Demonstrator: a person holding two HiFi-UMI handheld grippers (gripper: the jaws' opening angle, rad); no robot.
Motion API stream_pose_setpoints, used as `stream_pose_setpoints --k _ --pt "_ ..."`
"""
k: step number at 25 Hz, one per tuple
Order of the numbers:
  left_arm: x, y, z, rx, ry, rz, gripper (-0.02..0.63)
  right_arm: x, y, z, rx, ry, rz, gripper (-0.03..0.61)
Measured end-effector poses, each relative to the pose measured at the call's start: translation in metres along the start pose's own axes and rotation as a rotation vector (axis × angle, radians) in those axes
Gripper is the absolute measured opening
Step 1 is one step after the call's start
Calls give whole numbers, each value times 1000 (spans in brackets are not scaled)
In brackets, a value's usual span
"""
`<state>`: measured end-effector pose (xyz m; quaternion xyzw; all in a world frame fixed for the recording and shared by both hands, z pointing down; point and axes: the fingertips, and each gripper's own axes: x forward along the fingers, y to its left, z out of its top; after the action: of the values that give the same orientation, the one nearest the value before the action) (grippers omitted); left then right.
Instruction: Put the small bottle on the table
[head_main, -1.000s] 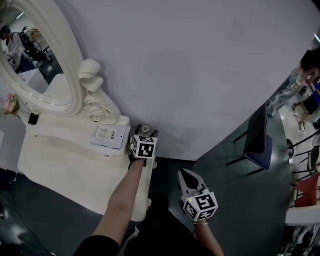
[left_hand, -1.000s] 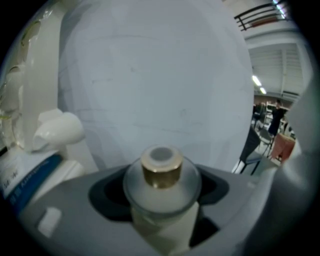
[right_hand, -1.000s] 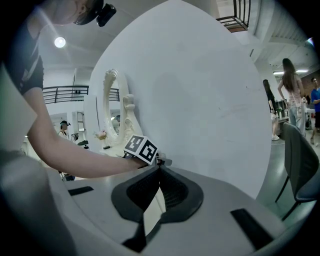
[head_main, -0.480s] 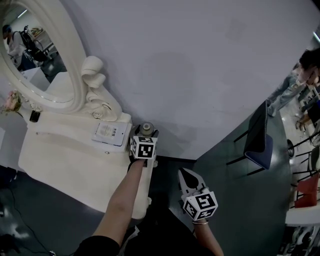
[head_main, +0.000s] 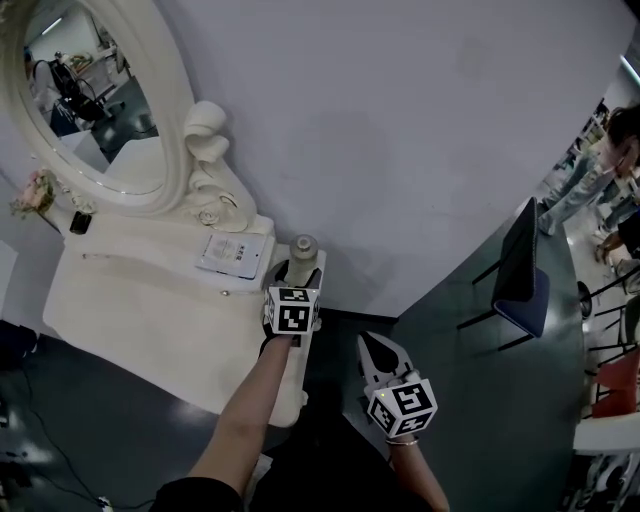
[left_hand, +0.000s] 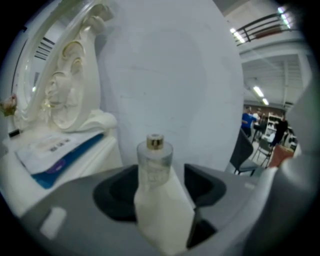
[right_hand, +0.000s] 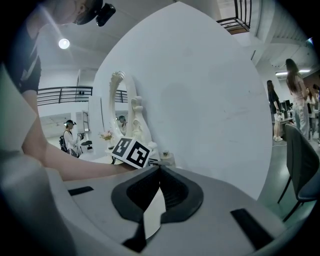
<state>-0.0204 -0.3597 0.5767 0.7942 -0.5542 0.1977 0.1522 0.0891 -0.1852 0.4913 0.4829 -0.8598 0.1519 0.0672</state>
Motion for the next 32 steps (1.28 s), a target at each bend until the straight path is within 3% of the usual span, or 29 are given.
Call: stream_pose_setpoints --k 13,32 --pt "-89 -13 3 -18 -97 -70 139 -15 32 1 -3 -34 0 5" --pt "-190 -18 -8 -36 -175 -145 37 -27 71 4 -29 -71 15 5"
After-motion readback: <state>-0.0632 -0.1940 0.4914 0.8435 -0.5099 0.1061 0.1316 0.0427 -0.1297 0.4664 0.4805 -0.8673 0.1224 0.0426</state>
